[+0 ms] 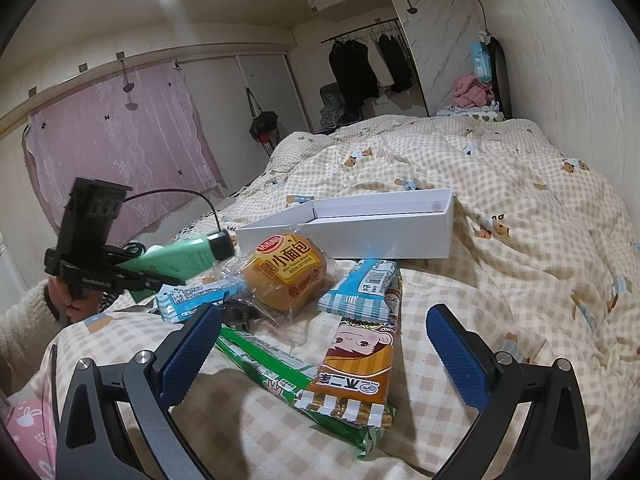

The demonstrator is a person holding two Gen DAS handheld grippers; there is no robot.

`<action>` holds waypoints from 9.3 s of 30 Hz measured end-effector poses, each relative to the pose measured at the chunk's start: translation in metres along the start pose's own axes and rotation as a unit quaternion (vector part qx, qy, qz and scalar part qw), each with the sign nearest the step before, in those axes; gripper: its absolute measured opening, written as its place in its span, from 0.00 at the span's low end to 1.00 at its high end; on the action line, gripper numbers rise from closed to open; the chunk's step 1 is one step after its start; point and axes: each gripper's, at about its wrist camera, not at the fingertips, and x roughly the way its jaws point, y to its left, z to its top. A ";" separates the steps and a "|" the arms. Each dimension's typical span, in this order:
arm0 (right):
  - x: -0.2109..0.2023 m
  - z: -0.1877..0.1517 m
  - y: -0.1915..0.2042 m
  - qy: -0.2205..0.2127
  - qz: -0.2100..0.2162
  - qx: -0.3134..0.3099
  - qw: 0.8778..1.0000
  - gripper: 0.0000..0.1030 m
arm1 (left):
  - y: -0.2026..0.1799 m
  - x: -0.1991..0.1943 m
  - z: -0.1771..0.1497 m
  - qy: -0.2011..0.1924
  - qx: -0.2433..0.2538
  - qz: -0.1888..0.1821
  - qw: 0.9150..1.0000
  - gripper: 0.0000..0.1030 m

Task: Organize objects
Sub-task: 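Lift the green tube with the left tool while the right tool grasps the blue snack bar, then carry the green tube and blue snack bar up toward the white box, then lower the green tube into the box with the left tool while the right tool places the blue bar, then open both tools and withdraw them from the white box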

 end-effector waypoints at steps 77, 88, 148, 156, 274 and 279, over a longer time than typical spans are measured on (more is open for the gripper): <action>0.048 0.057 -0.020 0.224 -0.055 0.056 0.971 0.32 | 0.002 -0.018 -0.034 -0.223 -0.124 -0.001 0.967 0.31; -0.001 0.042 0.001 0.206 -0.042 0.040 0.977 0.32 | 0.002 -0.019 -0.034 -0.223 -0.124 -0.001 0.967 0.31; -0.001 0.010 -0.031 0.030 0.287 0.296 0.911 0.32 | -0.002 -0.063 -0.028 -0.303 -0.095 -0.004 0.948 0.31; 0.002 0.050 -0.030 -0.022 0.326 0.313 0.892 0.32 | -0.010 -0.072 0.024 -0.291 -0.069 -0.048 0.953 0.31; 0.006 0.163 0.010 -0.064 -0.072 0.009 0.995 0.48 | -0.035 -0.097 0.101 -0.296 0.024 0.131 0.946 0.80; -0.026 0.155 0.029 -0.081 -0.062 -0.024 0.994 0.56 | -0.054 -0.117 0.088 -0.324 0.047 0.137 0.935 0.83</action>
